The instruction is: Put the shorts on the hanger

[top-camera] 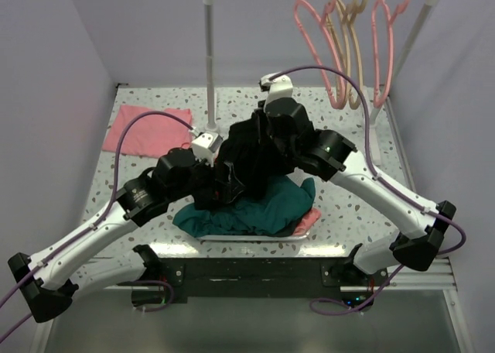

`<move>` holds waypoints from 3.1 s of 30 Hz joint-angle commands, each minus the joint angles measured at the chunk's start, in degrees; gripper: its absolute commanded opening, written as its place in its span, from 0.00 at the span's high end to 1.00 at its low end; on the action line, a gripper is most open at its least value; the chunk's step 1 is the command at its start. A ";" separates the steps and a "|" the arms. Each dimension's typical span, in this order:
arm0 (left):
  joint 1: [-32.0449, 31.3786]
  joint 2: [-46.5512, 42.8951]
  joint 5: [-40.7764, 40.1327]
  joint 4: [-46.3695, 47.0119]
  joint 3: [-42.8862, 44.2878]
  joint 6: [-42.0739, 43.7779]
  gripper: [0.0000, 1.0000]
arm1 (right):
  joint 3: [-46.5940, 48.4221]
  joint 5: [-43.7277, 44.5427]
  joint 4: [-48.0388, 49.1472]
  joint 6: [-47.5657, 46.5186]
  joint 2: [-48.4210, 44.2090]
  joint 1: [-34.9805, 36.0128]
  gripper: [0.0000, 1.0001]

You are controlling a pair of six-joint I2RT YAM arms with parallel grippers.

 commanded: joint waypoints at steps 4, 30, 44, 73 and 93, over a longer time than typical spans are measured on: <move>-0.02 -0.85 6.45 5.06 1.58 2.70 0.00 | 12.74 5.60 6.82 -5.70 -1.46 -0.28 1.00; 12.52 1.09 -21.86 -2.94 -4.74 -12.85 0.00 | 25.93 4.11 21.15 -12.03 -6.57 -0.19 1.00; 20.11 2.75 -10.18 10.57 -19.33 -11.72 0.00 | 34.65 -1.96 18.06 -10.89 -0.06 -0.28 1.00; -11.17 26.65 -13.85 39.24 -11.78 -29.54 0.15 | 38.25 -3.80 20.20 -16.69 8.56 -0.19 1.00; -26.21 35.89 -18.16 43.11 -4.84 -34.31 0.30 | 13.02 -9.51 15.26 -2.27 -3.67 -0.02 1.00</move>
